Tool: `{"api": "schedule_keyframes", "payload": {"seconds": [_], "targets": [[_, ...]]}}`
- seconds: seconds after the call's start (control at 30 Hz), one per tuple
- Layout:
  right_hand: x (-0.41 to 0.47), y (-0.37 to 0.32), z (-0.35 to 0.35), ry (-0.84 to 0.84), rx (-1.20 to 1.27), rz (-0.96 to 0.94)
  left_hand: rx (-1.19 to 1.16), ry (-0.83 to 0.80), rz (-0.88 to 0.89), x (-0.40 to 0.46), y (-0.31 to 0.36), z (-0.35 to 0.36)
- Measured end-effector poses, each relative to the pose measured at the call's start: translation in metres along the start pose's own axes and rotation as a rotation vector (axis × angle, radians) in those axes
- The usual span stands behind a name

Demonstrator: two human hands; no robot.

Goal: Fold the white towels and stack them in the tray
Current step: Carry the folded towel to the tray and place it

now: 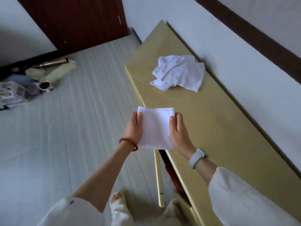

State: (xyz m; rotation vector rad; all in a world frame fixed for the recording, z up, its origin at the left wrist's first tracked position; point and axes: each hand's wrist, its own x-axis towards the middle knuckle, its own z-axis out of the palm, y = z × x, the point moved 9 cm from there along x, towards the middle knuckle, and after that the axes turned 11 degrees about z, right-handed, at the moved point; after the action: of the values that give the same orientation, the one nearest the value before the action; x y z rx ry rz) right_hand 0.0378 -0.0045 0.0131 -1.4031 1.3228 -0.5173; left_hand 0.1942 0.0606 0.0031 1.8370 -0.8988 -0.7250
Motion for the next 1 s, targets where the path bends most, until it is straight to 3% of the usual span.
{"api": "schedule_keyframes", "payload": {"seconds": [0.37, 0.6, 0.77, 1.0], "targets": [[-0.082, -0.161, 0.322, -0.095, -0.340, -0.273, 0.480, 0.300, -0.021, -0.040, -0.069, -0.382], [-0.134, -0.233, 0.542, -0.450, -0.380, -0.327, 0.522, 0.469, -0.166, -0.071, -0.142, -0.578], [-0.121, -0.280, 0.660, -0.515, -0.452, -0.397, 0.393, 0.588, -0.248, -0.049, -0.197, -0.677], [-0.055, -0.380, 0.836, -0.603, -0.462, -0.521, 0.278, 0.737, -0.292, 0.060, -0.247, -0.836]]}}
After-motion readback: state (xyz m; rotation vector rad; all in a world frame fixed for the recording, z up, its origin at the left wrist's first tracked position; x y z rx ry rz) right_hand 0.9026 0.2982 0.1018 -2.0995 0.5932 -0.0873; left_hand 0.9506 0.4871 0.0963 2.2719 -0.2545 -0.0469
